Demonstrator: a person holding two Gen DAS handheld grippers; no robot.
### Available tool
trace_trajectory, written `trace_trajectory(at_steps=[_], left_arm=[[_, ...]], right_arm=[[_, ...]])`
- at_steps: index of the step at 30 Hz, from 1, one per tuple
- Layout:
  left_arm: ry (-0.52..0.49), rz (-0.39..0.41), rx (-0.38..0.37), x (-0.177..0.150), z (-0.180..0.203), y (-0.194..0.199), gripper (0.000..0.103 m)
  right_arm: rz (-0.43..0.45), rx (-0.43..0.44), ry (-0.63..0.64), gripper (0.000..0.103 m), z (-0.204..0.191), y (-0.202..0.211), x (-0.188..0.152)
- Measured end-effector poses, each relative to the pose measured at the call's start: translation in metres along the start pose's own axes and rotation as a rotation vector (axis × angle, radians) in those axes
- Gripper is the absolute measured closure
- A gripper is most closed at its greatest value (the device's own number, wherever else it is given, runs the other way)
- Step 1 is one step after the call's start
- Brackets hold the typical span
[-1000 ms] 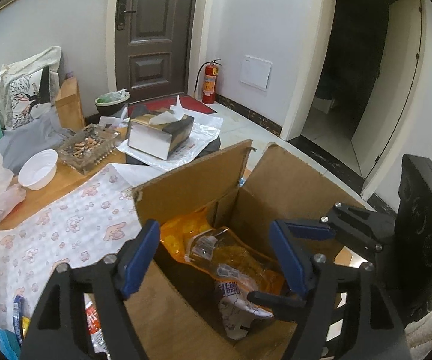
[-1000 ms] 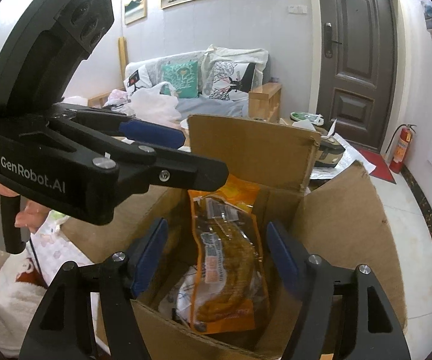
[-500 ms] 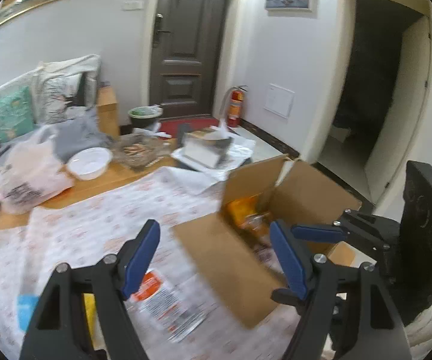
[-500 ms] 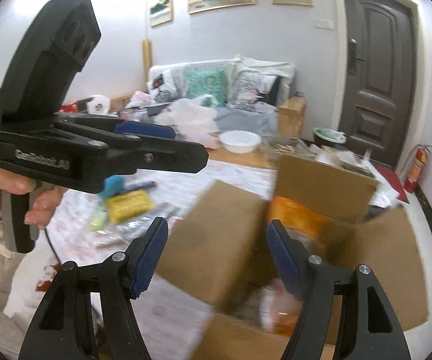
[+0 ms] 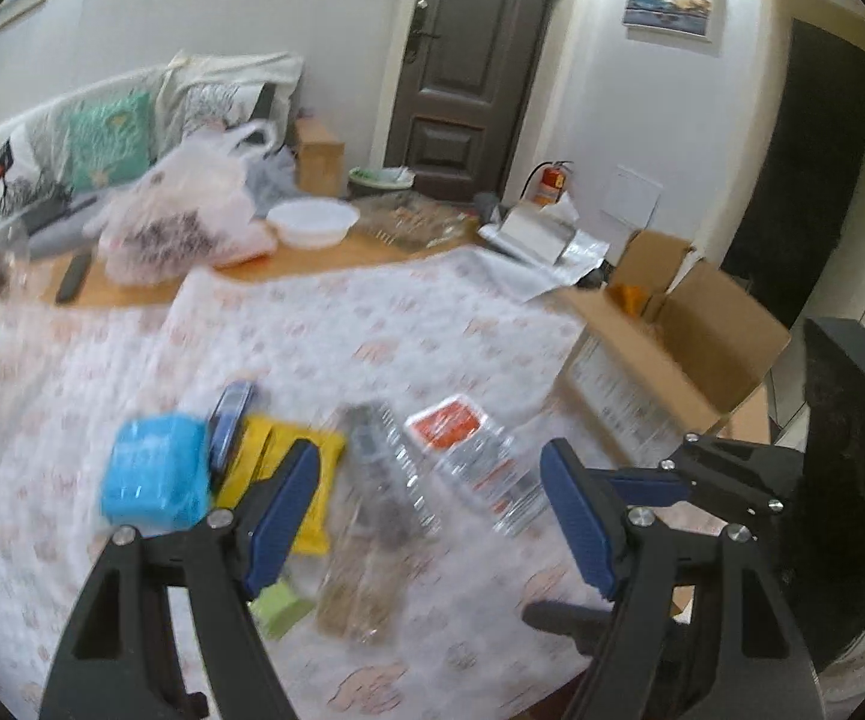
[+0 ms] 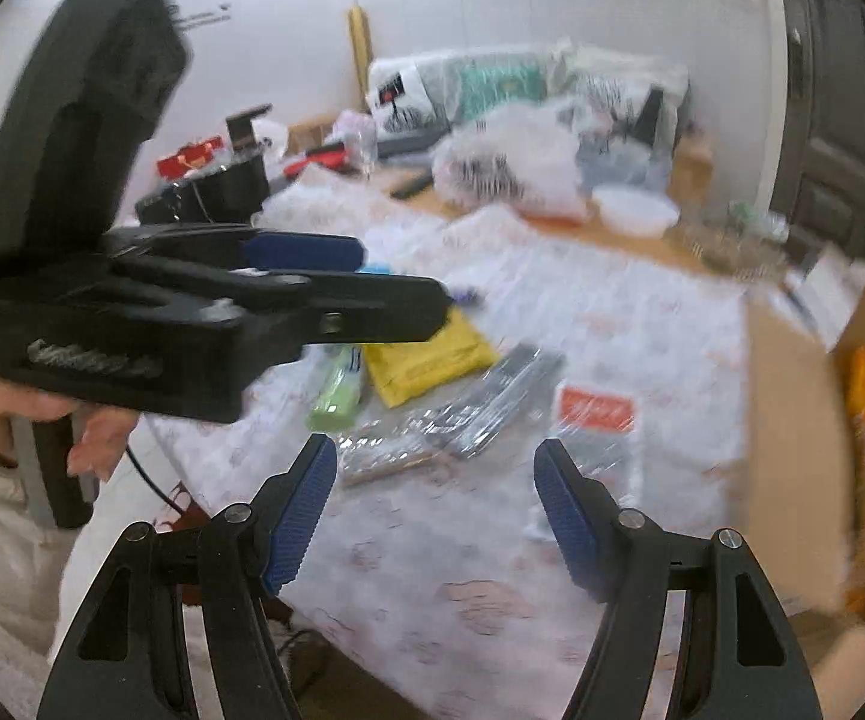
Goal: Organize snacks
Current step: 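Grasp the clear grain bar with the left gripper while the right grasps the seaweed pack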
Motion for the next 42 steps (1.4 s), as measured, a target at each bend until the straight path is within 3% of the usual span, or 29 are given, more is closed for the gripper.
trace_trajectory(at_steps=[10, 17, 19, 22, 28, 32, 35, 38, 39, 40, 42], left_arm=[[0.087, -0.049, -0.001, -0.051, -0.062, -0.019, 0.032], [0.1, -0.092, -0.072, -0.07, -0.067, -0.041, 0.058], [0.103, -0.105, -0.09, -0.073, -0.064, -0.047, 0.064], [0.086, -0.12, -0.113, -0.076, -0.056, -0.055, 0.064], [0.014, -0.162, -0.155, -0.077, -0.028, -0.068, 0.064], [-0.031, -0.192, -0.118, -0.08, -0.016, -0.08, 0.056], [-0.059, -0.195, -0.102, -0.078, -0.009, -0.083, 0.051], [-0.108, -0.204, -0.045, -0.079, -0.003, -0.086, 0.051], [-0.118, -0.206, -0.02, -0.08, -0.002, -0.086, 0.054], [-0.129, -0.209, 0.02, -0.081, -0.002, -0.086, 0.065], [-0.124, -0.205, 0.031, -0.084, 0.0, -0.081, 0.064]], right_arm=[[-0.062, -0.113, -0.149, 0.038, 0.016, -0.089, 0.006], [-0.092, -0.212, -0.139, 0.042, 0.03, -0.126, 0.011], [-0.083, -0.204, -0.164, 0.06, 0.035, -0.125, 0.011], [-0.063, -0.224, -0.15, 0.066, 0.041, -0.113, 0.01], [-0.099, -0.2, -0.147, 0.066, 0.052, -0.081, -0.012], [-0.131, -0.184, -0.125, 0.066, 0.052, -0.067, -0.029], [-0.139, -0.219, -0.115, 0.066, 0.056, -0.061, -0.04], [-0.143, -0.237, -0.118, 0.065, 0.058, -0.057, -0.049], [-0.14, -0.245, -0.113, 0.065, 0.059, -0.054, -0.051], [-0.138, -0.256, -0.11, 0.065, 0.06, -0.051, -0.054], [-0.135, -0.26, -0.113, 0.065, 0.062, -0.045, -0.059]])
Point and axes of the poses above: each gripper's, at about its wrist camera, not at the fingertips, and y roughly against the way its jaws point, z to its right, x to its top, the point moved 7 cm from there along -y, roughly the way its jaws point, and after that the axes turned 12 degrees about -y, right-handed, at the moved point
